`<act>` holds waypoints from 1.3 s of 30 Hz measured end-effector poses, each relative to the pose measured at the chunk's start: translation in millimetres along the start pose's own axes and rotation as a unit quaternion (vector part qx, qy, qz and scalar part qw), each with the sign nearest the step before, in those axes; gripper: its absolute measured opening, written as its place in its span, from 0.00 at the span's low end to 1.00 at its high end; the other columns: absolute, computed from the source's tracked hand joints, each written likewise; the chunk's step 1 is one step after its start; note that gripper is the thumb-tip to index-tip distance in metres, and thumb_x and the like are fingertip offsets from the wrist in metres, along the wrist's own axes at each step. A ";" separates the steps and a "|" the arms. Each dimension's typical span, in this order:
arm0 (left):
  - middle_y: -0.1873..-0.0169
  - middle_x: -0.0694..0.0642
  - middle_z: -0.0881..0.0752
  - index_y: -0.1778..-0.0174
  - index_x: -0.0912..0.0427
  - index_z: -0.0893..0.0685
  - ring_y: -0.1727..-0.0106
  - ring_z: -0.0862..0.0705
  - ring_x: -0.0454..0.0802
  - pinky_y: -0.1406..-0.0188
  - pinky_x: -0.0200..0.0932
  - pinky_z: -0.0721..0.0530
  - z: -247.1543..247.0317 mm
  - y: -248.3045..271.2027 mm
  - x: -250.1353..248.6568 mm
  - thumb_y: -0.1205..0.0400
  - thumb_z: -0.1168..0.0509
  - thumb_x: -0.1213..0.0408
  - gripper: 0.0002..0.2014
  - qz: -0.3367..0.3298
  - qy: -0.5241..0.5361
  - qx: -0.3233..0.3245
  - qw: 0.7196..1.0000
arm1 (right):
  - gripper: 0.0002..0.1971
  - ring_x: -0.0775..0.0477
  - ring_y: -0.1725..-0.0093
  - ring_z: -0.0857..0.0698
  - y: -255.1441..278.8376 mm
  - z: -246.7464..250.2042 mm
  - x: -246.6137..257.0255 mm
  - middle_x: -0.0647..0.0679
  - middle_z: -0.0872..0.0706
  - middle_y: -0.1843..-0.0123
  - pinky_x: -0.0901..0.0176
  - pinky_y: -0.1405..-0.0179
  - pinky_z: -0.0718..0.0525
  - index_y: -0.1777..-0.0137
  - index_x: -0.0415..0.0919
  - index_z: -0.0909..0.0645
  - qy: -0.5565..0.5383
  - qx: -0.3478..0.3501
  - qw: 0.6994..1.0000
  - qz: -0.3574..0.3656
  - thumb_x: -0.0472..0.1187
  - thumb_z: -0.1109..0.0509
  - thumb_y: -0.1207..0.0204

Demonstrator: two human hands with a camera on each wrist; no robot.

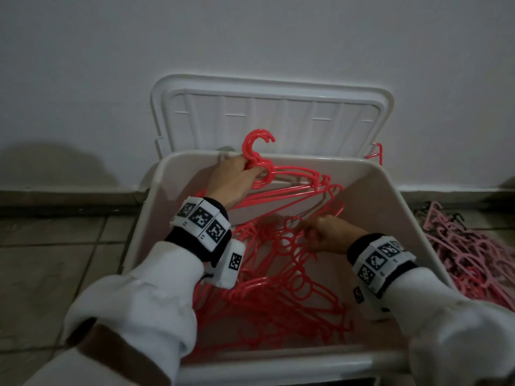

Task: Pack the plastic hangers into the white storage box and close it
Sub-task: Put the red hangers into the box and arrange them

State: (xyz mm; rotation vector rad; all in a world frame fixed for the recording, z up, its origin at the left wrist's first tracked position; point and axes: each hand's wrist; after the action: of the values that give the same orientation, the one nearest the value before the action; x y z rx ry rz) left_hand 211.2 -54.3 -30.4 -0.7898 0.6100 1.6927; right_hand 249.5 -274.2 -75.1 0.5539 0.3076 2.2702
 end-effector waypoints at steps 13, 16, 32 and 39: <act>0.54 0.59 0.18 0.64 0.49 0.18 0.38 0.24 0.62 0.39 0.55 0.24 -6.3 -4.3 5.4 0.21 0.37 0.48 0.11 -0.026 -0.007 0.009 1.000 | 0.10 0.55 0.57 0.19 -4.9 -7.8 -2.8 0.46 0.15 0.57 0.66 0.55 0.23 0.49 0.34 0.16 -0.035 0.025 0.998 0.038 0.40 0.27 0.26; 0.57 0.57 0.20 0.67 0.47 0.20 0.38 0.24 0.63 0.38 0.58 0.24 -6.2 -4.1 5.1 0.21 0.37 0.49 0.11 -0.025 -0.006 0.013 1.000 | 0.06 0.61 0.62 0.14 2.4 1.1 -5.6 0.47 0.12 0.61 0.69 0.57 0.19 0.56 0.33 0.15 -0.144 -0.012 0.987 0.071 0.37 0.27 0.25; 0.67 0.54 0.15 0.72 0.51 0.17 0.60 0.20 0.54 0.54 0.47 0.23 -9.4 -1.0 1.5 0.24 0.33 0.60 0.09 0.032 0.055 0.098 0.993 | 0.10 0.60 0.66 0.19 30.0 60.9 13.7 0.53 0.16 0.66 0.72 0.60 0.25 0.58 0.43 0.19 -0.160 -0.148 0.970 0.107 0.42 0.38 0.18; 0.82 0.45 0.25 0.81 0.53 0.22 0.75 0.29 0.46 0.70 0.42 0.32 -15.2 3.1 -10.4 0.31 0.38 0.71 0.13 0.048 0.106 0.192 0.974 | 0.09 0.61 0.64 0.19 19.2 75.2 37.6 0.57 0.18 0.66 0.71 0.59 0.25 0.56 0.45 0.21 -0.116 -0.187 0.963 0.154 0.44 0.40 0.17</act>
State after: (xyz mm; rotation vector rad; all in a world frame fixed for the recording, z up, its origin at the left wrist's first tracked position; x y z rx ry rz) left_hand 212.7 -72.8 -32.3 -0.6705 1.1020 1.5197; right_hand 250.4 -256.0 9.2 0.6939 -0.3422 2.4420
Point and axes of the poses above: each hand's wrist, its own y-axis away from the middle knuckle, its own z-axis out of the back of the hand, x = y × z
